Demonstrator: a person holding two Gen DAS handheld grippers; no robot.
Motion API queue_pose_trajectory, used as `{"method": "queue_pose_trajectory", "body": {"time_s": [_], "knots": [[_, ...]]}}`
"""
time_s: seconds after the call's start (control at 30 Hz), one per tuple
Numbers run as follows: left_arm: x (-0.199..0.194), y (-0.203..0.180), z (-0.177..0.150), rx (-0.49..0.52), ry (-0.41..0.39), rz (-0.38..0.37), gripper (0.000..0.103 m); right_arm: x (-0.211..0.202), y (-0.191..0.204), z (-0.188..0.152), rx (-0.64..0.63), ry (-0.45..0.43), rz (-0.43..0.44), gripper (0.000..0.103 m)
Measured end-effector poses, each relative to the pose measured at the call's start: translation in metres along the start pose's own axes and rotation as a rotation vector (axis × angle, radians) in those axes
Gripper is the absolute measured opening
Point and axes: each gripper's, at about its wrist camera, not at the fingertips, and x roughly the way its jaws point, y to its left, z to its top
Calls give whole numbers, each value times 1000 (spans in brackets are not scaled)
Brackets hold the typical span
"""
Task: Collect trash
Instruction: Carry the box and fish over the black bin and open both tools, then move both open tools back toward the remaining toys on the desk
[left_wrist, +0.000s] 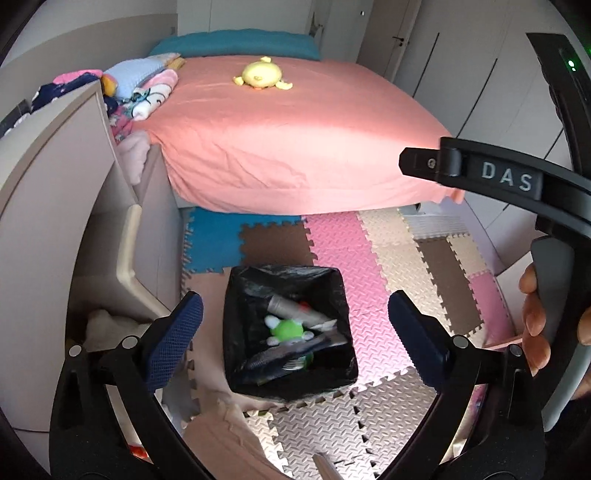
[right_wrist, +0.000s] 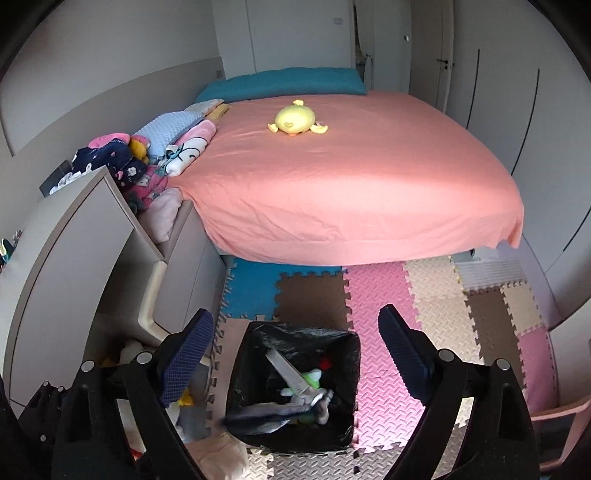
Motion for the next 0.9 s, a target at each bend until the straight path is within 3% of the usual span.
{"method": "queue_pose_trajectory", "body": {"time_s": [0.5, 0.73, 0.9], "knots": [[-21, 18, 7, -32, -27, 2, 97, -7, 19, 10, -9, -7, 63, 91], [-65, 52, 19, -63, -88, 54, 97, -31, 69, 26, -78, -50, 158, 91], [-101, 90, 23, -109, -128, 117, 97, -46, 126, 38, -160, -60, 249, 91]]}}
